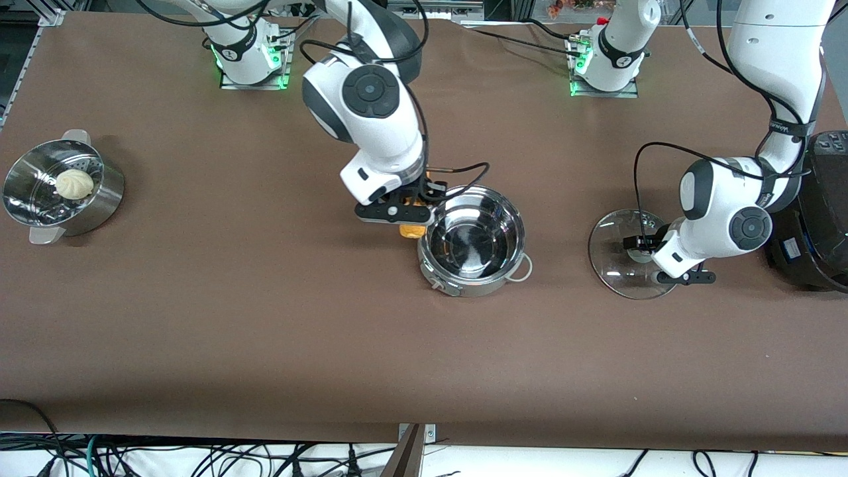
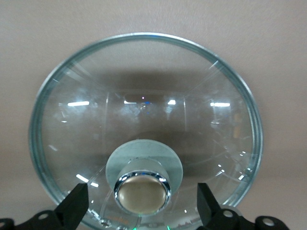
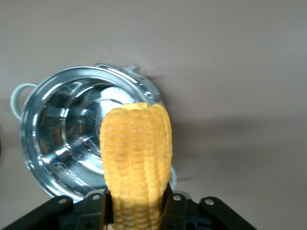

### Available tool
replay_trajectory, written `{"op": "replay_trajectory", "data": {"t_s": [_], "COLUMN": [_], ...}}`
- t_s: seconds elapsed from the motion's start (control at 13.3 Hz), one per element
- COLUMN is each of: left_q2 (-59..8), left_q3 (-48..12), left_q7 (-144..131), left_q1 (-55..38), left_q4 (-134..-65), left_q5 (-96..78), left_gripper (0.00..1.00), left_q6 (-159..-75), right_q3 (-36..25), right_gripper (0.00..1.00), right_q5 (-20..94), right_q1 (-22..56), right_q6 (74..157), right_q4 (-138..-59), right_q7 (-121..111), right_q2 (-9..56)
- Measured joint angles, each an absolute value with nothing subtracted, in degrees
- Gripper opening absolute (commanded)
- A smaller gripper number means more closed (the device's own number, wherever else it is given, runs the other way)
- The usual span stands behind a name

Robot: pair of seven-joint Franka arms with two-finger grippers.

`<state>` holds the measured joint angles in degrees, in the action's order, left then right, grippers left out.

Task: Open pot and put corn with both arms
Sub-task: 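Carry the corn over the pot with the right gripper while the left gripper withdraws, then lower the corn into the pot and open the right gripper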

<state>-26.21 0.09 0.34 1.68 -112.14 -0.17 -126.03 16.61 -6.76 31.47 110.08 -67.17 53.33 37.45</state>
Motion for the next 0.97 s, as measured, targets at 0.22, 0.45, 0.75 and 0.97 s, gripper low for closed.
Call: {"op": "replay_trajectory", "data": {"t_s": [0.22, 0.45, 0.75, 0.97], "left_q2": [-19.6, -10.2, -2.9, -2.3], "left_q3": [0.1, 0.0, -0.4, -0.9], "left_q7": [0.3, 0.3, 0.4, 0.4], "left_q1": [1.7, 1.7, 1.7, 1.7], "left_q4": [-110.8, -110.2, -104.4, -94.8], "left_q5": [-0.2, 0.0, 0.1, 2.7], "left_gripper": [1.00, 1.00, 0.99, 0.99], "left_q6": [-120.1, -113.0, -99.8, -90.2], "right_q3": [16.3, 14.6, 9.5, 9.1], "right_gripper": [0.00, 0.00, 0.00, 0.00], "right_q5": [-8.8, -8.9, -8.9, -8.9], "right_q1": [34.2, 36.9, 41.9, 42.4], "right_q6": [114.5, 117.2, 121.9, 125.0], "right_q4": [-66.0, -62.8, -58.3, -57.4], "right_q7": [56.9, 58.4, 58.9, 59.8], "right_q2": [40.3, 43.8, 49.7, 52.4]}}
